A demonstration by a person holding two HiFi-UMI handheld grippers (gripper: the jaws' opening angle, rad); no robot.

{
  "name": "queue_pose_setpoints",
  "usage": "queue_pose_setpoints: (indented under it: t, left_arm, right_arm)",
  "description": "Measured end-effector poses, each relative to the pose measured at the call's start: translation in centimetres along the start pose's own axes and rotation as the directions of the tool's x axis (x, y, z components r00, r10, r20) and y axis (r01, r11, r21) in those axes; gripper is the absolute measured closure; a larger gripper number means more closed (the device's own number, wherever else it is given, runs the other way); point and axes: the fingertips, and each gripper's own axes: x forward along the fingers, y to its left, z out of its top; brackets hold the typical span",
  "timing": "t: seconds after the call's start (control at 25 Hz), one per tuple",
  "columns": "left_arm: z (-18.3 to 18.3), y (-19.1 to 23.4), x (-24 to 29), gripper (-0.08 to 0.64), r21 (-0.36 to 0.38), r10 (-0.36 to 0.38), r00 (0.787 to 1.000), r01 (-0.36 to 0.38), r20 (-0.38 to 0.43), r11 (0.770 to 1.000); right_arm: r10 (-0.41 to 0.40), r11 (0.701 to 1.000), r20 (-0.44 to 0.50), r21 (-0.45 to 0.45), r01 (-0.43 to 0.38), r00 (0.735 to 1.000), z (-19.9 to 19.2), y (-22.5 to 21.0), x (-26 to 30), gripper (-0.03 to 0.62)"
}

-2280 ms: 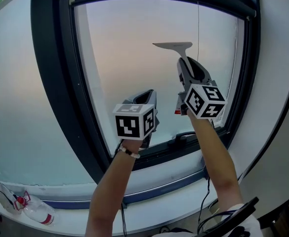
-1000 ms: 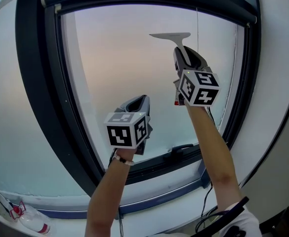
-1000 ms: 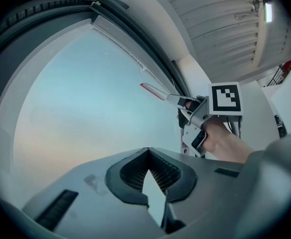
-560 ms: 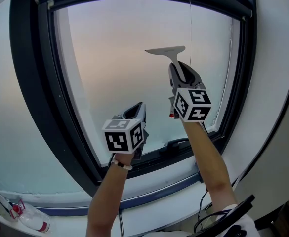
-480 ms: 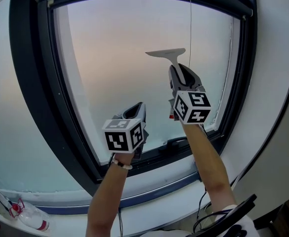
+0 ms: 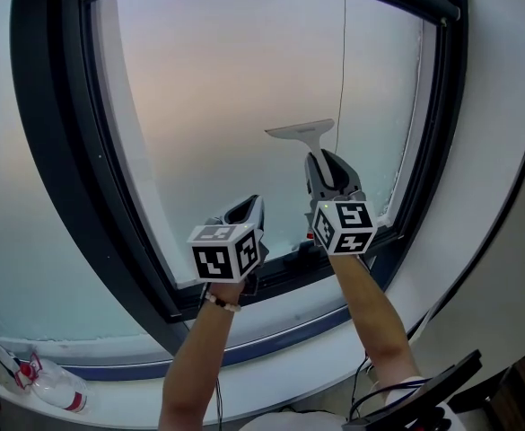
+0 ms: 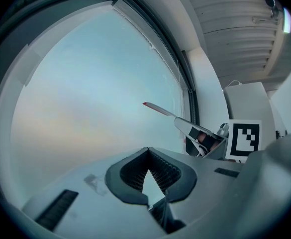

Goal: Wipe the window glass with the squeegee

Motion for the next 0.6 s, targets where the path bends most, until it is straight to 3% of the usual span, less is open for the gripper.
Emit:
queue_pose_setpoints:
  t: [0.6]
  left_arm:
    - [-7.6, 0.8, 0.0, 0.56, -0.079, 0.029, 0.995, -0.037, -0.099, 0.996]
  right_arm:
    - [0.004, 0.998, -0.113, 0.056, 0.003, 0.994, -9.4, 1.2, -4.9, 0.505]
